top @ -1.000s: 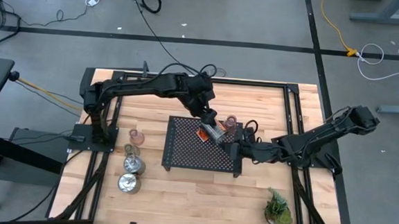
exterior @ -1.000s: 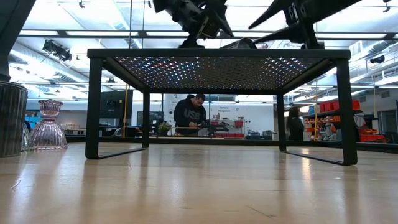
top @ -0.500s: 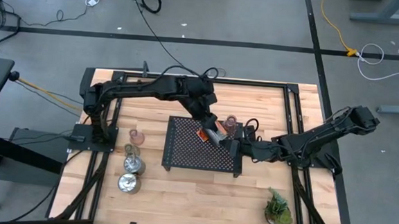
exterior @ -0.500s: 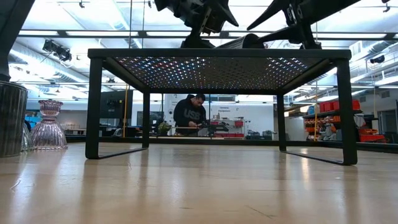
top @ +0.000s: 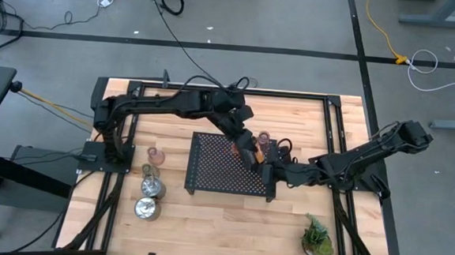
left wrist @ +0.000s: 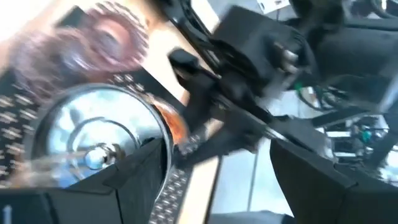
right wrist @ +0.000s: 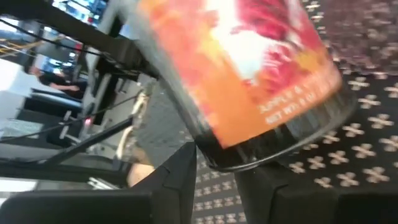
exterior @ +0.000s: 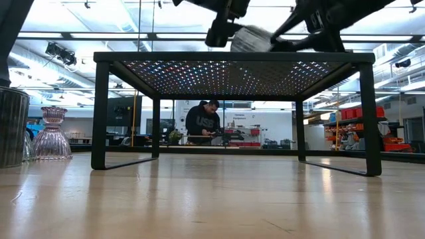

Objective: Pick & Place candle stick holders
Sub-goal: Put the silver scented candle on the shelf

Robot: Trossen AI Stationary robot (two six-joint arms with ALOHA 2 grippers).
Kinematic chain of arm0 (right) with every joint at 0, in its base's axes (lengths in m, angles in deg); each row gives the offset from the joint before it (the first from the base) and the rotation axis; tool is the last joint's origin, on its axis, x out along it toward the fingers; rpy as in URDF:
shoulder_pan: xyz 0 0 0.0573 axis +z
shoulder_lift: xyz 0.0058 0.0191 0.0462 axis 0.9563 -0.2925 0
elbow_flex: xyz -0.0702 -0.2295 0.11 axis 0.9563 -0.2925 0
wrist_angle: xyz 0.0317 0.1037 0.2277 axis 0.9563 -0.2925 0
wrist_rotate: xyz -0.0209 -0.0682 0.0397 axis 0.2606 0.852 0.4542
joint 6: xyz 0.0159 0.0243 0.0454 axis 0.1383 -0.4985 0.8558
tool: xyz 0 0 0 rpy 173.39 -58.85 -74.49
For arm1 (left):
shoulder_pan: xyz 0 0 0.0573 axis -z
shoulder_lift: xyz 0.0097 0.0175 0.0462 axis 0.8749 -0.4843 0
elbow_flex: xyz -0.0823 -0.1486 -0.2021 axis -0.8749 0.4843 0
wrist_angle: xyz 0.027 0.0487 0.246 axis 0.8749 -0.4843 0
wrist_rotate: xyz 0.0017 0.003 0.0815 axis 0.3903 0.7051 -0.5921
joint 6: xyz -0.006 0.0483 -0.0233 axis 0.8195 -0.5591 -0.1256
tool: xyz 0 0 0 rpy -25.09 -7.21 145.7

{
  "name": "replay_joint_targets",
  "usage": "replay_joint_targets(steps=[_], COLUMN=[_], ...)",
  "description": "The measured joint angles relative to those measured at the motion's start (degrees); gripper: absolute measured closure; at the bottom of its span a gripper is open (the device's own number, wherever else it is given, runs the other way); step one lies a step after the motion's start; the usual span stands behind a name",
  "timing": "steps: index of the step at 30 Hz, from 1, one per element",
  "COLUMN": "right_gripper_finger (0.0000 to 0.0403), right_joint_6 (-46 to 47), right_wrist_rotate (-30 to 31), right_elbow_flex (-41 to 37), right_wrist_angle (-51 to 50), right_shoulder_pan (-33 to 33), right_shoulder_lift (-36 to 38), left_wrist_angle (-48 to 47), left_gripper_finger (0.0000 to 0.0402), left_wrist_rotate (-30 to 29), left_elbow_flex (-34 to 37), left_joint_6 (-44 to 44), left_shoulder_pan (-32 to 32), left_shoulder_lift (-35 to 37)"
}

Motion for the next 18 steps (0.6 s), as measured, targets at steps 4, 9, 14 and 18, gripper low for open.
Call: replay_joint_targets(steps=[4,9,14,18], right_gripper_finger=[0.0298,0.0298,0.0298,0.0298], right_joint_6=[1.11,1.58,1.03,-0.54], right_wrist_rotate=[-0.06,-0.06,-1.72,-4.89], right_elbow_flex=[-0.09,-0.09,-0.09,-0.09], right_wrist_angle=[-2.37,-3.55,-0.32,6.52], right_shoulder_pan=[0.0,-0.08,-0.21,-0.21], right_shoulder_lift=[-0.05,-0.07,-1.99,-5.72], left_wrist_angle=[0.02,1.72,5.25,7.46], left_gripper_finger=[0.0107,0.0107,0.0107,0.0107], left_wrist_rotate=[1.0,-0.25,-1.16,-2.27], left_elbow_flex=[0.02,0.09,0.11,0.13], left_joint_6=[0.43,0.56,2.07,3.36], left_shoulder_pan=[1.93,3.8,4.88,5.11], left_shoulder_lift=[0.02,-0.08,-0.1,-0.22])
